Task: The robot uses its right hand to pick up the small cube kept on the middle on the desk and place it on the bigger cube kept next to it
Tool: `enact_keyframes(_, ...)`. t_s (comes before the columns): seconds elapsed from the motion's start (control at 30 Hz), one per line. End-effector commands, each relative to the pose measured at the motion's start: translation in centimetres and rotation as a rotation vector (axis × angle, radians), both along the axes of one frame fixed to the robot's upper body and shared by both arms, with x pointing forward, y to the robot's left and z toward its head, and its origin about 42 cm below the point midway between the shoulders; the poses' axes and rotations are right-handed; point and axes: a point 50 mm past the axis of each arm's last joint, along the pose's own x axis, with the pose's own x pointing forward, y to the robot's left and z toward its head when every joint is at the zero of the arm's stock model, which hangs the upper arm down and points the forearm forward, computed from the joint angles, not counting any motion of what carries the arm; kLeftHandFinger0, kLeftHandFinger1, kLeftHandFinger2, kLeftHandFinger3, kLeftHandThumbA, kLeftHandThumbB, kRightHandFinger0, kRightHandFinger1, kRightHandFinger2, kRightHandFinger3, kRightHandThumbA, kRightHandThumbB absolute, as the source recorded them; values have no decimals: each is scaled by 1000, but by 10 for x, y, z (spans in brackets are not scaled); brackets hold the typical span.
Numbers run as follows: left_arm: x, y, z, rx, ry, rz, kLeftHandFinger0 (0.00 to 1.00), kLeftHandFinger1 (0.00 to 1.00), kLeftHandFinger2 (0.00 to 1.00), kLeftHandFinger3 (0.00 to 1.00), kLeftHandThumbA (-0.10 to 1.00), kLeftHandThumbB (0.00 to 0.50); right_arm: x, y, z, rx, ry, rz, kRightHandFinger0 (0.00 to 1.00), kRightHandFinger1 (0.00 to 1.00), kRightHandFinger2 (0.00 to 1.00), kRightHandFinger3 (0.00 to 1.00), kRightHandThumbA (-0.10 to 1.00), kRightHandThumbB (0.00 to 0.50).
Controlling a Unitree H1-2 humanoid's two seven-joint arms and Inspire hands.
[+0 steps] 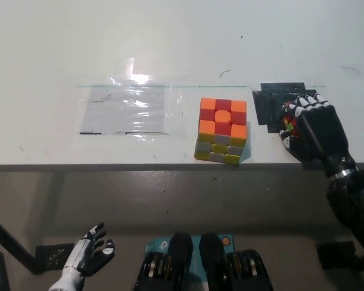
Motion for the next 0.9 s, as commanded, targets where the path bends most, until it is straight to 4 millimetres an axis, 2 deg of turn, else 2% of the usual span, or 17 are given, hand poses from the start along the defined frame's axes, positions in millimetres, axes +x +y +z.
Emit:
enact_keyframes(0.0, 9, 4, 12, 18, -50, -10, 1000, 1000, 1000, 1000, 316, 246, 6, 3, 19, 2, -79, 57, 0, 371, 724, 532, -100, 180)
enact_keyframes(0.07, 9, 4, 12, 29, -43, -16, 1000, 1000, 1000, 1000, 334, 246, 7, 3, 23, 18, -86, 81, 0, 325, 696, 528, -100, 255)
enact_keyframes(0.13, 10, 5, 12, 21, -45, -14, 1000, 1000, 1000, 1000, 322, 249, 9, 4, 27, 29, -81, 83, 0, 345, 710, 550, -100, 369)
enact_keyframes(0.23, 9, 4, 11, 4, -48, -7, 1000, 1000, 1000, 1000, 288, 255, 10, 5, 33, 59, -104, 107, 0, 315, 641, 524, -100, 422)
enact_keyframes(0.4, 9, 5, 10, 7, -53, -16, 1000, 1000, 1000, 1000, 307, 256, 10, 9, 36, 78, -103, 127, 0, 316, 610, 501, -100, 362)
enact_keyframes(0.5, 9, 5, 10, 6, -51, -11, 1000, 1000, 1000, 1000, 307, 266, 10, 11, 35, 92, -103, 130, 0, 279, 589, 470, -100, 346)
enact_keyframes(0.53, 9, 5, 9, -1, -54, -10, 1000, 1000, 1000, 1000, 292, 262, 10, 11, 35, 94, -103, 130, 0, 288, 601, 479, -100, 293)
enact_keyframes(0.63, 10, 4, 11, -3, -54, -10, 1000, 1000, 1000, 1000, 302, 270, 10, 14, 38, 99, -118, 138, 0, 267, 602, 482, -100, 249)
enact_keyframes(0.7, 11, 4, 12, -3, -55, -11, 1000, 1000, 1000, 1000, 300, 272, 11, 14, 40, 99, -128, 139, 0, 258, 598, 486, -100, 240)
enact_keyframes(0.77, 11, 4, 12, 0, -54, -10, 1000, 1000, 1000, 1000, 314, 256, 11, 16, 43, 113, -129, 143, 0, 255, 593, 482, -100, 245)
enact_keyframes(0.87, 12, 4, 11, -3, -51, -10, 1000, 1000, 1000, 1000, 300, 260, 12, 17, 47, 128, -143, 145, 0, 276, 600, 480, -100, 259)
